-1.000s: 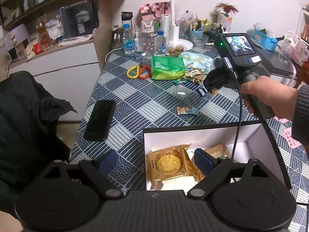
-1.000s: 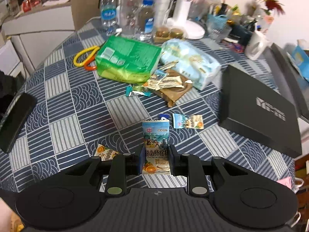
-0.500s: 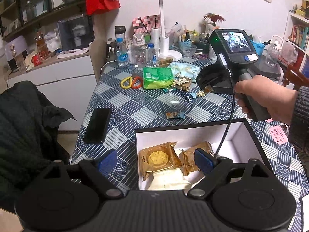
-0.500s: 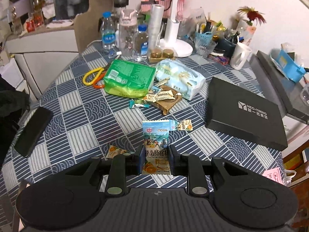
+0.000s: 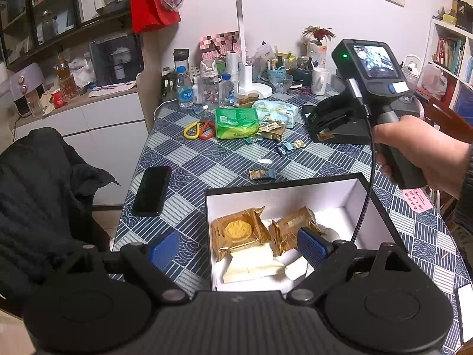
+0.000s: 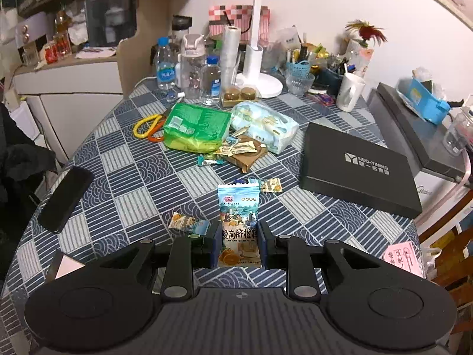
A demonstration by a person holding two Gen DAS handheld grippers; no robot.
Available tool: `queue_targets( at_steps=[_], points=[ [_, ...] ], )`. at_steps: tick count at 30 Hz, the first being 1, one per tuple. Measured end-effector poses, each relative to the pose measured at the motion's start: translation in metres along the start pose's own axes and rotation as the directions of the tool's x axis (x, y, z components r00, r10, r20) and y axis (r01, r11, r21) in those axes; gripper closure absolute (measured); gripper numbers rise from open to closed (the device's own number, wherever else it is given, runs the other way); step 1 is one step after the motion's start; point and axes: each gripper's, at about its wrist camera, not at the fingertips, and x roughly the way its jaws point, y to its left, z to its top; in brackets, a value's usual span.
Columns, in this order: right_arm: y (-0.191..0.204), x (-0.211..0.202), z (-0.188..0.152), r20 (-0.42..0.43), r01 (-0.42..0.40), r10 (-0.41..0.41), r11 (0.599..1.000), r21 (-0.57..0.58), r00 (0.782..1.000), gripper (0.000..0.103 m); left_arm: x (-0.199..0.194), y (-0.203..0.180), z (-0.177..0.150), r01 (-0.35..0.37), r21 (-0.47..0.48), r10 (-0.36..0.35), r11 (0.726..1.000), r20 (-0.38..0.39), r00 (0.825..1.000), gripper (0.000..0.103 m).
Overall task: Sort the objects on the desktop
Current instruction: 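Lift the snack sachet with the right gripper and carry it toward the white box, then lower the sachet into the white box and open the right gripper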
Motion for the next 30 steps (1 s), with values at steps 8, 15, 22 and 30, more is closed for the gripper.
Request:
queue_targets(
  at_steps=[8, 15, 22, 30],
  points=[
    [0.004, -0.025, -0.030, 0.004, -0.026, 0.026, 0.999, 0.023, 1.000, 0.078, -0.014, 0.000, -0.009, 0.008, 0.013, -0.008, 1.000, 0.014, 1.000, 0.000],
    [0.015, -0.042, -0.064, -0.022, -0.075, 0.076, 0.996, 0.039, 0.997, 0.078, -0.021, 0.010, -0.017, 0.003, 0.001, -0.003, 1.000, 0.018, 1.000, 0.000],
    [0.029, -0.035, -0.103, -0.086, -0.096, 0.102, 0.993, 0.071, 0.991, 0.078, -0.026, 0.022, -0.022, -0.002, -0.012, 0.002, 1.000, 0.022, 1.000, 0.000],
    [0.044, -0.018, -0.145, -0.179, -0.099, 0.116, 0.990, 0.101, 0.977, 0.077, -0.031, 0.032, -0.028, -0.002, -0.012, 0.003, 1.000, 0.027, 1.000, 0.000]
  ],
)
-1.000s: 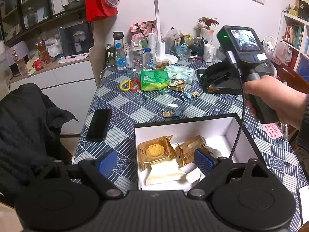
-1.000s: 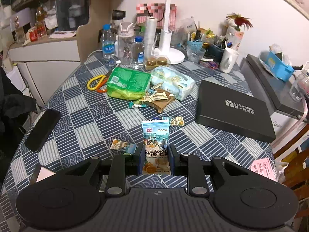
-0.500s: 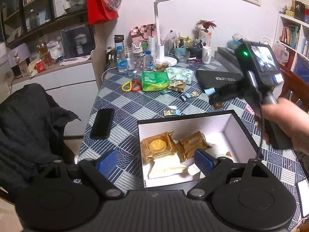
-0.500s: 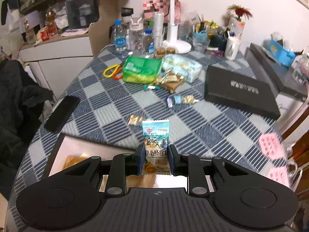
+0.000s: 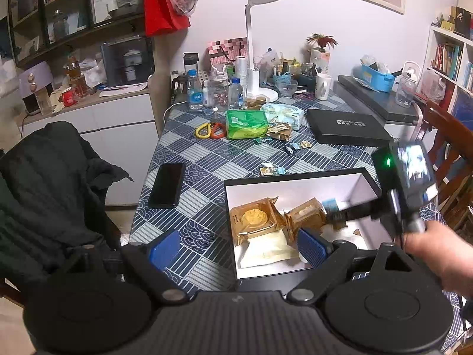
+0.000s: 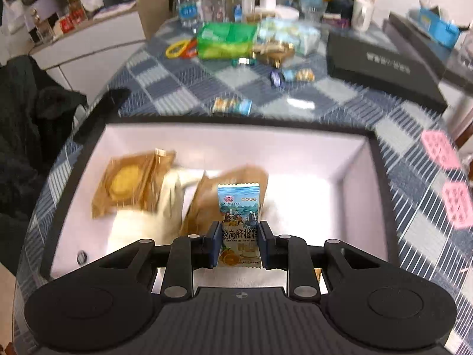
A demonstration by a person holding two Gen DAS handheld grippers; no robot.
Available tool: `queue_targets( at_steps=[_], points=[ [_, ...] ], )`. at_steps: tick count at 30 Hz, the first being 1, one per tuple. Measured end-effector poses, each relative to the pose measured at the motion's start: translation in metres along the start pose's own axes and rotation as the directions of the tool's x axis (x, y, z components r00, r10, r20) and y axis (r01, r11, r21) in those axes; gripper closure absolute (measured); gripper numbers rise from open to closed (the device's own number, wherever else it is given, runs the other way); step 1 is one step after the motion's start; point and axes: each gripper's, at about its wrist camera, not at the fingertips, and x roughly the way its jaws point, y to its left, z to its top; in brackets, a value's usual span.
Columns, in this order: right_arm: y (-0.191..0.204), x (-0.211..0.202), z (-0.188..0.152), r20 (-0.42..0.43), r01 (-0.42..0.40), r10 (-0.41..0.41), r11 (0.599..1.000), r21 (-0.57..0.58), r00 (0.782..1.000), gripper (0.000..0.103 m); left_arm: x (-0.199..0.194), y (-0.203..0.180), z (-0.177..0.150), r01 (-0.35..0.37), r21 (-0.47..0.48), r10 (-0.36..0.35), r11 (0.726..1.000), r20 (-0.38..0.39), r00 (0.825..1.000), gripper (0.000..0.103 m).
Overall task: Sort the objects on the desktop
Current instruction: 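Lower the sachet into the white box and open the right gripper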
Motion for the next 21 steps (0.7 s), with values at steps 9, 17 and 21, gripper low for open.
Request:
queue_targets(
  at_steps=[9, 17, 21],
  points=[
    [-0.001, 0.018, -0.021, -0.056, 0.017, -0.015, 0.999, 0.044, 0.998, 0.075, -0.002, 0.012, -0.005, 0.001, -0.010, -0.001, 1.000, -0.003, 1.000, 0.000],
    [-0.003, 0.019, -0.025, -0.058, 0.021, -0.015, 0.996, 0.091, 0.998, 0.071, -0.006, 0.016, -0.006, 0.008, 0.010, -0.008, 1.000, 0.006, 1.000, 0.000],
    [-0.006, 0.012, -0.027, -0.043, -0.007, 0.014, 0.990, 0.141, 0.999, 0.033, -0.007, 0.019, -0.008, 0.013, 0.011, -0.013, 1.000, 0.005, 1.000, 0.000]
  ],
)
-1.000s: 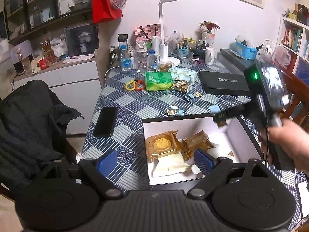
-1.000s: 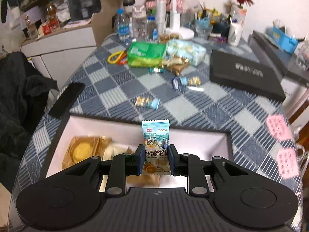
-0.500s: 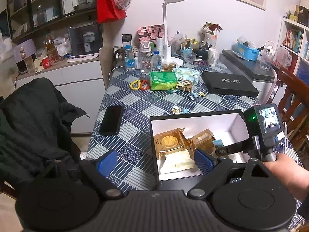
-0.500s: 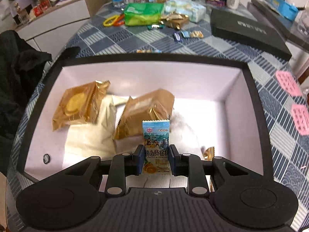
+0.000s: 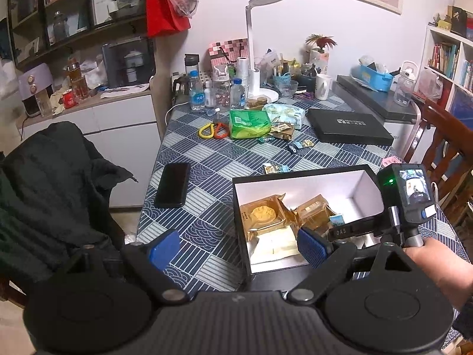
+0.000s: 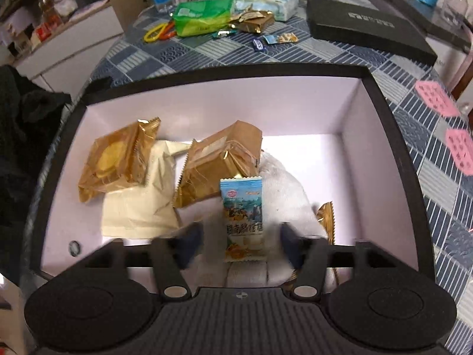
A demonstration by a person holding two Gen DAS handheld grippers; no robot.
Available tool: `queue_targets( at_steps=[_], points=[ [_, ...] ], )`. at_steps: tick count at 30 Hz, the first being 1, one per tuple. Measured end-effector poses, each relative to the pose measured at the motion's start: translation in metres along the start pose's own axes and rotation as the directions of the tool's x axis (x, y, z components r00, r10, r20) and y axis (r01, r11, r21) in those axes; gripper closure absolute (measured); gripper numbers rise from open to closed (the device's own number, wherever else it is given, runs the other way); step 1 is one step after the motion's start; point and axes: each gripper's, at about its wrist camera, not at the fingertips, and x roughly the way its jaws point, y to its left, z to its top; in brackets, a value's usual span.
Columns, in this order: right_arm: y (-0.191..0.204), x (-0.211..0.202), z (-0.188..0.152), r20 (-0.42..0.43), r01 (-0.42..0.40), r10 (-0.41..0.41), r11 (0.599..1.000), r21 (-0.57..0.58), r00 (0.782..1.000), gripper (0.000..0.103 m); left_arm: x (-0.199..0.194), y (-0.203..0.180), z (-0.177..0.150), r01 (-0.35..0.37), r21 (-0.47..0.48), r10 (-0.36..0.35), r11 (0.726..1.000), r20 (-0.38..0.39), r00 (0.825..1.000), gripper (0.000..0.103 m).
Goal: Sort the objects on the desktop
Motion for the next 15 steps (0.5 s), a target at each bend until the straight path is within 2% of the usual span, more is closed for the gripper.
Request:
queue_targets(
  at_steps=[5, 7, 10, 15],
  points=[
    [-0.002, -0.034, -0.006, 0.093, -0.026, 0.020, 0.998, 0.057, 0.995, 0.013, 0.008, 0.002, -0.001, 0.023, -0.019, -0.024, 1.000, -0.018, 1.000, 0.000],
    [-0.007, -0.052, -0.010, 0.145, -0.045, 0.031, 0.995, 0.091, 0.989, 0.000, 0.013, 0.001, 0.000, 0.034, -0.035, -0.035, 0.999, -0.029, 0.999, 0.000],
    [-0.016, -0.084, -0.021, 0.235, -0.035, 0.003, 0.991, 0.129, 0.972, 0.000, 0.020, -0.004, 0.001, 0.057, -0.067, -0.059, 0.996, -0.037, 0.998, 0.000],
    [-0.033, -0.123, -0.033, 0.327, 0.078, -0.110, 0.991, 0.108, 0.939, 0.000, 0.025, -0.025, 0.004, 0.067, -0.077, -0.069, 0.995, -0.012, 0.998, 0.000]
  ],
)
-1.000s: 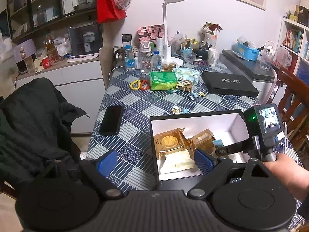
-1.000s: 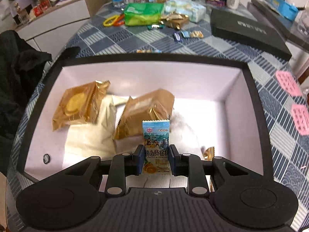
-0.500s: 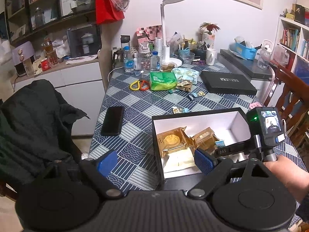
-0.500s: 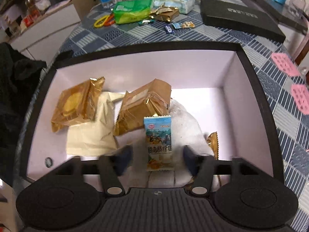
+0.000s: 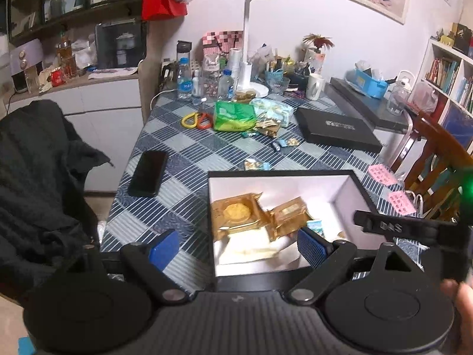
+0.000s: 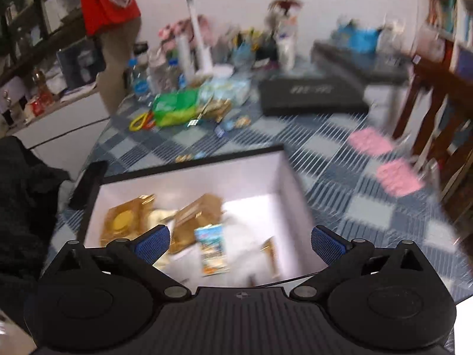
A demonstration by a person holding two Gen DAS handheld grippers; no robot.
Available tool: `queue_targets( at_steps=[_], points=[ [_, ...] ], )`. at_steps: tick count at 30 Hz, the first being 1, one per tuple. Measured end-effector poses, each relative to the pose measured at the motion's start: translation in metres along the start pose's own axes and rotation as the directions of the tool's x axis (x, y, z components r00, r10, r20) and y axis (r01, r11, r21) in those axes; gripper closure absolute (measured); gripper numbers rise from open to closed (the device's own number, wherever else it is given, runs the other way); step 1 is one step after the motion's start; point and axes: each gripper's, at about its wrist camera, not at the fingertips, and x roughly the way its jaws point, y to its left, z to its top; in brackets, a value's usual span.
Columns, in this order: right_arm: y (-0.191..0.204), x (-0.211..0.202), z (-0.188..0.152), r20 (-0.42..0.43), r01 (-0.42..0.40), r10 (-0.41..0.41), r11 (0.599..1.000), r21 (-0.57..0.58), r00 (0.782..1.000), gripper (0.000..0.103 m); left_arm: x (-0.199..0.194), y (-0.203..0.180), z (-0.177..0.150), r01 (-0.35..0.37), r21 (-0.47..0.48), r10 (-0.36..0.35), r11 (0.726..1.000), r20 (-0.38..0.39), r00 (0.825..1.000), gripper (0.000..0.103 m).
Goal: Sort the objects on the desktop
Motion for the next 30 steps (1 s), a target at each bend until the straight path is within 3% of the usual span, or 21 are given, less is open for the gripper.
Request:
queue_targets(
  at_steps=[3, 10, 23, 30],
  points=[
    [-0.018, -0.015, 0.000, 0.034, 0.016, -0.016, 1.000, 0.002, 0.999, 0.000, 0.002, -0.022, 0.002, -0.019, 0.039, 0.018, 0.999, 0.016, 1.000, 0.000],
    [-0.070, -0.024, 0.004, 0.024, -0.003, 0.002, 0.998, 0.064, 1.000, 0.000, 0.013, -0.083, 0.005, -0.047, 0.117, 0.047, 0.992, 0.005, 0.999, 0.000],
    [-0.185, -0.022, 0.026, -0.016, -0.026, 0.027, 0.999, 0.039, 1.000, 0.000, 0.049, -0.225, 0.011, -0.101, 0.155, 0.110, 0.983, -0.050, 0.993, 0.000],
    [-0.230, -0.009, 0.033, -0.066, -0.054, 0.056, 0.998, 0.031, 0.996, 0.000, 0.064, -0.276, 0.018, -0.109, 0.140, 0.123, 0.984, -0.097, 0.988, 0.000]
  ],
)
